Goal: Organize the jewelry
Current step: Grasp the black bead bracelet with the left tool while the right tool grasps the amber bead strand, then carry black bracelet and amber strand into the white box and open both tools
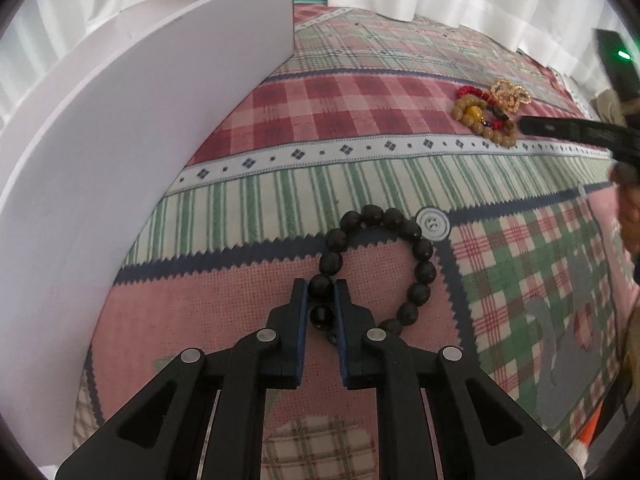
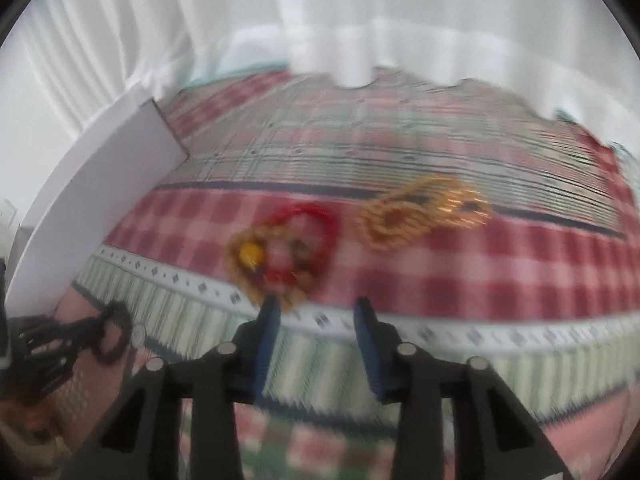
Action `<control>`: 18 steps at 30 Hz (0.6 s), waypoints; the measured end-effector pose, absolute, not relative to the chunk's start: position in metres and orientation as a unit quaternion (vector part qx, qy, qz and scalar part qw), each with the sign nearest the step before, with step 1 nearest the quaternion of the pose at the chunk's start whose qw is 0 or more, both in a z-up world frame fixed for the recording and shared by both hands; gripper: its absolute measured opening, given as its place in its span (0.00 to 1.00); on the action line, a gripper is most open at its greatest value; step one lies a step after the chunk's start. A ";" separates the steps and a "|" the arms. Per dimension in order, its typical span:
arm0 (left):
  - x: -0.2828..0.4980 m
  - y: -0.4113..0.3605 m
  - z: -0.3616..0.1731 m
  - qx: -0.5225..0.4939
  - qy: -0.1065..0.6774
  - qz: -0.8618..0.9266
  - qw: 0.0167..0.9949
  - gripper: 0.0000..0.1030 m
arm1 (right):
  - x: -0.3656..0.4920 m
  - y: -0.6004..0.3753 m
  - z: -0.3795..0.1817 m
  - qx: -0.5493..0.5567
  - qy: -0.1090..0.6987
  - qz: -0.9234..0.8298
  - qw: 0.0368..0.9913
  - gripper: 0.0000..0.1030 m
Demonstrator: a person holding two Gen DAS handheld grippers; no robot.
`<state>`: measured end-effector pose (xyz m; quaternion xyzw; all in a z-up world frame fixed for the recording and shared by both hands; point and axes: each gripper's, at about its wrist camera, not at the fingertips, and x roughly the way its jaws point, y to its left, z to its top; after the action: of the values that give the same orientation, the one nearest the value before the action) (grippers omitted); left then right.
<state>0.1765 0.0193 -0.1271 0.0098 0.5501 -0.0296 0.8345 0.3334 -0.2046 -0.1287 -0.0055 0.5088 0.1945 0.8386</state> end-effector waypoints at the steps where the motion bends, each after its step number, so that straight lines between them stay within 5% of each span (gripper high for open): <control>1: 0.175 0.020 -0.127 0.010 0.548 -0.030 0.836 0.11 | 0.337 -0.200 -0.132 -0.006 0.512 0.195 0.837 0.36; 2: 0.174 0.020 -0.127 0.011 0.547 -0.031 0.837 0.11 | 0.340 -0.196 -0.136 -0.009 0.515 0.195 0.835 0.36; 5: 0.178 0.016 -0.129 0.019 0.543 -0.032 0.839 0.12 | 0.342 -0.185 -0.140 -0.035 0.519 0.184 0.834 0.12; 18: 0.147 0.030 -0.127 0.009 0.554 -0.046 0.831 0.11 | 0.220 -0.208 -0.122 0.024 0.541 0.216 0.813 0.12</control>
<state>0.1474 0.0297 -0.1272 0.0094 0.5536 -0.0455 0.8315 0.2198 -0.2079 -0.1216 0.0241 0.5409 0.2159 0.8125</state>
